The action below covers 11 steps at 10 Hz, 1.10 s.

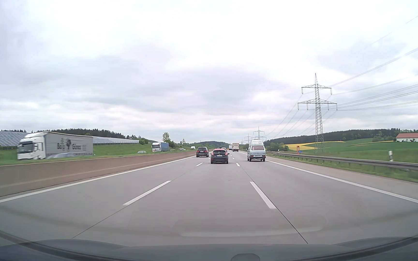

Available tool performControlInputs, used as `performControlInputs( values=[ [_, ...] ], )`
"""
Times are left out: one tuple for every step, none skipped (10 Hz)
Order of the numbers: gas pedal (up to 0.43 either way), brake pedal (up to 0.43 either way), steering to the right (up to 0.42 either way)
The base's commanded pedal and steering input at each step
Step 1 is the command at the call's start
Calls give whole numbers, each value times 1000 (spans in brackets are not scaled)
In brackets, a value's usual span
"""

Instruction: Follow the waypoints while adhering to traffic rules and regulations

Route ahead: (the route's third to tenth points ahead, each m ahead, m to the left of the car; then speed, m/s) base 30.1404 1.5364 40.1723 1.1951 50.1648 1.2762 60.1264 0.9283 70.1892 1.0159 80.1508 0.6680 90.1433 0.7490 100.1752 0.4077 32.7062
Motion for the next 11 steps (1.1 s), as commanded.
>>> performControlInputs(
  values=[
    [268,0,-1],
    [268,0,-1],
    [268,0,-1],
    [268,0,-1],
    [268,0,-2],
    [260,0,-2],
    [260,0,-1],
    [260,0,-1],
    [260,0,0],
    [260,0,0],
    [260,0,0]
  ],
)
